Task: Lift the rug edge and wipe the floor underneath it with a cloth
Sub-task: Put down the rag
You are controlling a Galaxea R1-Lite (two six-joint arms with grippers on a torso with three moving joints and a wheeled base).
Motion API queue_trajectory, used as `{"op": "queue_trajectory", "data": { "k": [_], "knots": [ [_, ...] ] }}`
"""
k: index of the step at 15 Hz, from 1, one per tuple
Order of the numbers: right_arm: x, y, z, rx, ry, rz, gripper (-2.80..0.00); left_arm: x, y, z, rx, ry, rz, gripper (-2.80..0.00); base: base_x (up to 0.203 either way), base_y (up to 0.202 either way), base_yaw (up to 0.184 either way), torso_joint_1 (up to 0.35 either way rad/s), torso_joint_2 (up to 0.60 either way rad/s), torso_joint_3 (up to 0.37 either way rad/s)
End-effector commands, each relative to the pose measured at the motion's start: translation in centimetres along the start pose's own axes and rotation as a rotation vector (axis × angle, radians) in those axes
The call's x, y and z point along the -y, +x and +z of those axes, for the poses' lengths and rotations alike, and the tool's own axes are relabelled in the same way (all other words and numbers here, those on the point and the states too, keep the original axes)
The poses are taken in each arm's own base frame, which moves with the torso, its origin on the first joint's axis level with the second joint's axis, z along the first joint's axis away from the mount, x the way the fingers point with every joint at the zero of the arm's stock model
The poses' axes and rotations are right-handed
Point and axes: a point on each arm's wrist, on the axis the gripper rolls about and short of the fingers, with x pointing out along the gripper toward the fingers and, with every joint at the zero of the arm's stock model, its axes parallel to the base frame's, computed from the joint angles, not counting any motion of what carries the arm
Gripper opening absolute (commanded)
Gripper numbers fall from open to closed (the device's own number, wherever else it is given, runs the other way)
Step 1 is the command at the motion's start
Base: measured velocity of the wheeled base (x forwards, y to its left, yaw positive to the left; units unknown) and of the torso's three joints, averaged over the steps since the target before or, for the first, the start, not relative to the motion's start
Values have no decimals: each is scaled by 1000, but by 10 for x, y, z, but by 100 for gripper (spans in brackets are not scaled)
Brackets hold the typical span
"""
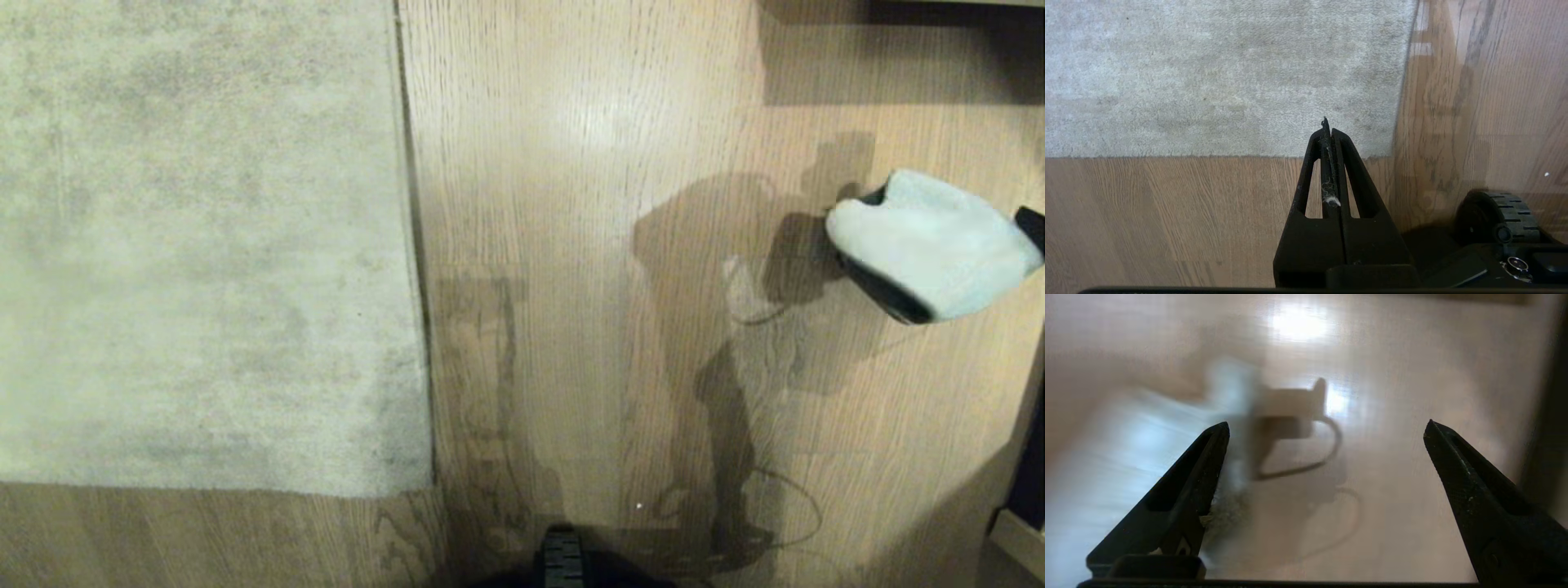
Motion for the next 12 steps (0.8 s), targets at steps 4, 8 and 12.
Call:
{"op": "queue_trajectory", "data": {
  "k": [4, 8, 12],
  "knots": [
    [-6, 6, -8, -21, -48, 67, 0, 0, 0, 0, -1, 0, 0, -280, 0, 0, 0, 0, 0, 0],
    [1, 0, -13, -76, -76, 9, 0, 0, 0, 0, -1, 0, 0, -280, 0, 0, 0, 0, 0, 0],
    [-17, 2, -11, -72, -33, 82, 0, 0, 0, 0, -1, 0, -1, -280, 0, 0, 0, 0, 0, 0]
  ]
}}
